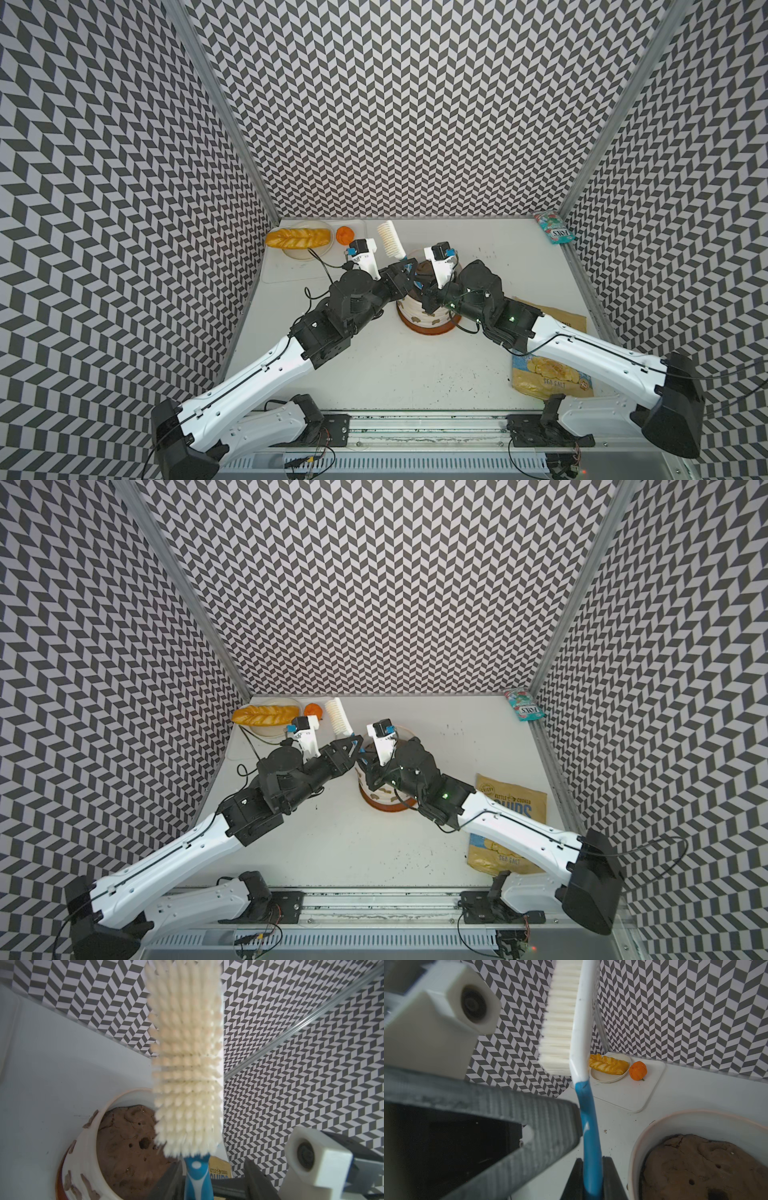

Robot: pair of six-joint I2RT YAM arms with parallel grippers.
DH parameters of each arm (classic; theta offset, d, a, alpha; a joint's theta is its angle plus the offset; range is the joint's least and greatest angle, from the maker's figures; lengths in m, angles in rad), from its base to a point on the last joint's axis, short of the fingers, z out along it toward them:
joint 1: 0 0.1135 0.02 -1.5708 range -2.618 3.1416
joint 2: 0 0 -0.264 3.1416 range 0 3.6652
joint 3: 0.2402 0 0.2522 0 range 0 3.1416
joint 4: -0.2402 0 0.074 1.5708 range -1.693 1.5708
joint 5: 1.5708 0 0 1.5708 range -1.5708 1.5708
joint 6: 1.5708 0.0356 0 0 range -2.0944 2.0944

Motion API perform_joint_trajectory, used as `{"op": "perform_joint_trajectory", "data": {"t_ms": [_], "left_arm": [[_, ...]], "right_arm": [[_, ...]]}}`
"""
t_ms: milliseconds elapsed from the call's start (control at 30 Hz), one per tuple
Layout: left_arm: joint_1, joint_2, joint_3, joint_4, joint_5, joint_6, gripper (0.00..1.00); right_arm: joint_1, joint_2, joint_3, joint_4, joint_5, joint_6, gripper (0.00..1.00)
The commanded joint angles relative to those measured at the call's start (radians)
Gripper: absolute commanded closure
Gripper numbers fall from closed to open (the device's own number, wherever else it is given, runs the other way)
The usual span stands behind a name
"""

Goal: Scrub the dried mud off the ceramic pot
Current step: Pick up the brush from the center of the board.

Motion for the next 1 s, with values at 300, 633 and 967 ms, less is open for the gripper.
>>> {"op": "perform_joint_trajectory", "data": {"t_ms": [300, 633, 967], "left_arm": [[0.104, -0.053, 0.091, -0.150, 0.169, -0.096, 0.25], [0.131, -0.049, 0.131, -0.150, 0.242, -0.210, 0.21], [0.131, 0.003, 0.195, -0.192, 0.214, -0.235, 0.20]], "right_arm": [[0.006, -0.119, -0.081, 0.183, 0.296, -0.592, 1.00], [0.007, -0.105, -0.096, 0.202, 0.405, -0.901, 1.00], [0.065, -0.101, -0.117, 0.256, 0.516, -1.087, 1.00]]}}
